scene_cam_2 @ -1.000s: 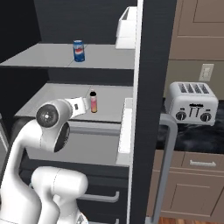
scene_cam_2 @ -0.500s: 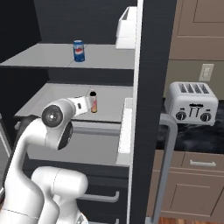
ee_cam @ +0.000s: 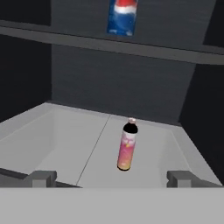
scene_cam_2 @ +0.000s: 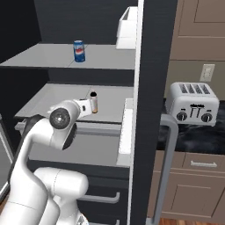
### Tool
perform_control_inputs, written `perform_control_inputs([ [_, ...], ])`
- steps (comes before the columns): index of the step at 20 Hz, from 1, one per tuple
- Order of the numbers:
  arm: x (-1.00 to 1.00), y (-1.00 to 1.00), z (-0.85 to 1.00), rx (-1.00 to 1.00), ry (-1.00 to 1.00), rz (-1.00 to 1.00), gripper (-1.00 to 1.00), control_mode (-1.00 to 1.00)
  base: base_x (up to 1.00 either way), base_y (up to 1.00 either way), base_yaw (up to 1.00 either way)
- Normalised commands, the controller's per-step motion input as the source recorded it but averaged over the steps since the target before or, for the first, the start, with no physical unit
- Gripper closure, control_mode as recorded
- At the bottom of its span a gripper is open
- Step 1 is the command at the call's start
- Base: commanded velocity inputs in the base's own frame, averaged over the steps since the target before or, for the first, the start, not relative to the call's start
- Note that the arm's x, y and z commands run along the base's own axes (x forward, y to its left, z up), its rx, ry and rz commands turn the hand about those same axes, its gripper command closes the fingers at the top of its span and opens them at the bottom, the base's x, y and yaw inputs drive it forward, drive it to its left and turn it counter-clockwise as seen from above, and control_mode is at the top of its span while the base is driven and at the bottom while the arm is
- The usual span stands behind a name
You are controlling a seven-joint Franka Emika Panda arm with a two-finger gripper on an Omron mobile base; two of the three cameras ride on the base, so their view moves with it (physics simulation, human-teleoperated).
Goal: Open the fridge, grab two sodas, and place both sodas inside the bowl with ice on the dining counter.
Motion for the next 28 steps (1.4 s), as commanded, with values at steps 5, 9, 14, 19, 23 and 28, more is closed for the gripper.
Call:
perform_control_inputs([
  [5,0.04,-0.10,0.00,0.02,0.01,0.00,-1.00,-1.00,0.00,0.00,0.00],
  [9,0.24,-0.07,0.00,0.01,0.02,-0.02,-1.00,-1.00,0.00,0.00,0.00],
  [14,0.31,-0.01,0.00,0.00,0.01,0.00,-1.00,-1.00,0.00,0.00,0.00],
  [19,0.30,0.00,-0.02,0.02,0.01,0.00,-1.00,-1.00,0.00,0.00,0.00],
  [23,0.35,0.00,-0.04,0.05,0.01,0.00,-1.00,-1.00,0.00,0.00,0.00],
  [28,0.31,0.00,-0.07,0.05,0.01,0.00,-1.00,-1.00,0.00,0.00,0.00],
])
